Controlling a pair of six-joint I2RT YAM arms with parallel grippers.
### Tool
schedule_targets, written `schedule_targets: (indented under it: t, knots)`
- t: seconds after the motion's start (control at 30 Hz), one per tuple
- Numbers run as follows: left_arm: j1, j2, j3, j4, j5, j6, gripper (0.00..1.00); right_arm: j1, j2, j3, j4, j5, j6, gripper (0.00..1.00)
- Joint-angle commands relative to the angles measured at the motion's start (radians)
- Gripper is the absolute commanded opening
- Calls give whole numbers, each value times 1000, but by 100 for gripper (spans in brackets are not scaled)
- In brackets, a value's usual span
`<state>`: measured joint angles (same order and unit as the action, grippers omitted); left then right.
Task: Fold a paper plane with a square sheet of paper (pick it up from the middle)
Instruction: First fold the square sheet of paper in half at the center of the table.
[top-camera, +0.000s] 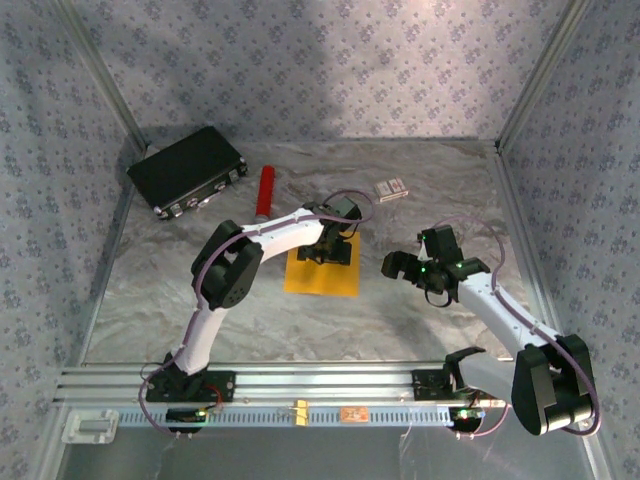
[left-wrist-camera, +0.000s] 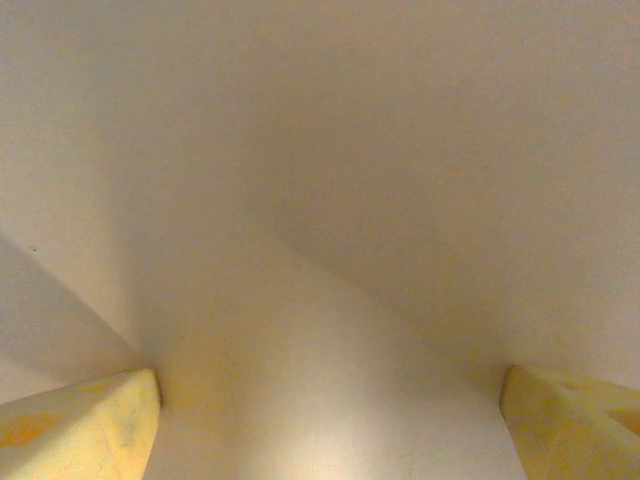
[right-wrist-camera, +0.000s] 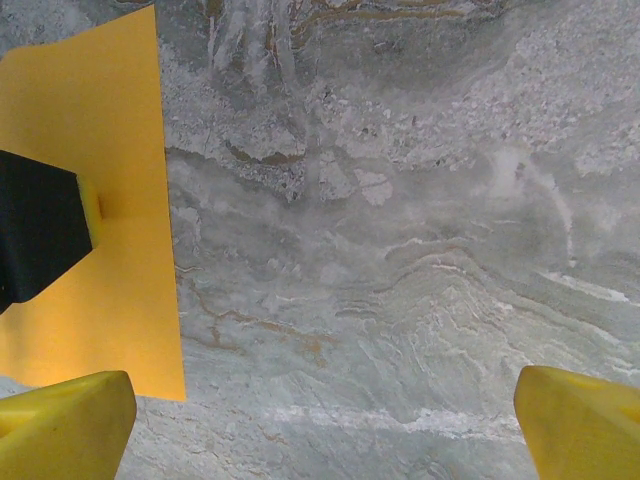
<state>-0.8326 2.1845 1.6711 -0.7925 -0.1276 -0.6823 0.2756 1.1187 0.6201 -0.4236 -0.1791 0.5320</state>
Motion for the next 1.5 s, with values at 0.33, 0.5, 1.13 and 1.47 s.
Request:
schedule_targets:
  t: [0.33,0.5,1.13,1.47]
  knots:
    - [-11,26,-45,-9,53,18,76,7,-5,29,-26,21,14,99]
    - [-12,-17,-60,39,86,45,65,7,0,33,-26,26,21,99]
    - [-13,-215,-186,292,272,72,36,-5,23,43,-3,19,49,99]
    - [36,-304,-292,538,540,-34,37,-58,29,59,39,-79,77,99]
